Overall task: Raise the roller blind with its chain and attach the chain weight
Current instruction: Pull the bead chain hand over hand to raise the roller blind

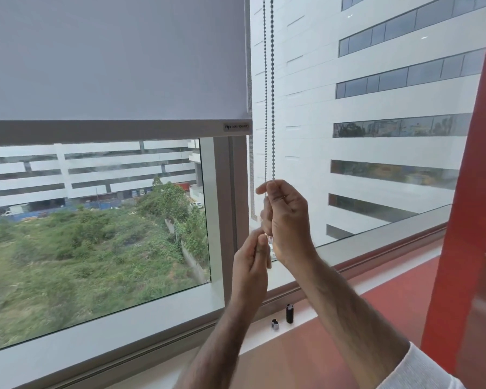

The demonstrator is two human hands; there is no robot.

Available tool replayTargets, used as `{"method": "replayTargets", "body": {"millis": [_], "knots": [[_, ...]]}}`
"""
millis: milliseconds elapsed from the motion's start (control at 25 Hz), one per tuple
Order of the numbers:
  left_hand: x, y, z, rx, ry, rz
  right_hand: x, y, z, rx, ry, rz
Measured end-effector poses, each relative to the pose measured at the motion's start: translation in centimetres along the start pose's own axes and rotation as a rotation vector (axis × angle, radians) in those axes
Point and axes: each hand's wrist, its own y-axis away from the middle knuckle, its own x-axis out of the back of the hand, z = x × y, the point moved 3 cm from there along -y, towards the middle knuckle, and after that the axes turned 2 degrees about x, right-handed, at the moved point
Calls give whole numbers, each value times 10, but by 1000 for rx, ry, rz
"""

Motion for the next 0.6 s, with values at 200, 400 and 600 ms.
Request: {"method": "replayTargets", "body": {"millis": [200,400,600], "knots": [[18,-40,40,-1,211,31,17,32,30,-28,159,45],[-15,-54,74,134,395,-168,27,59,69,-106,68,34],[-29,-54,71,74,376,-65,37,56,70,-65,173,48]]}}
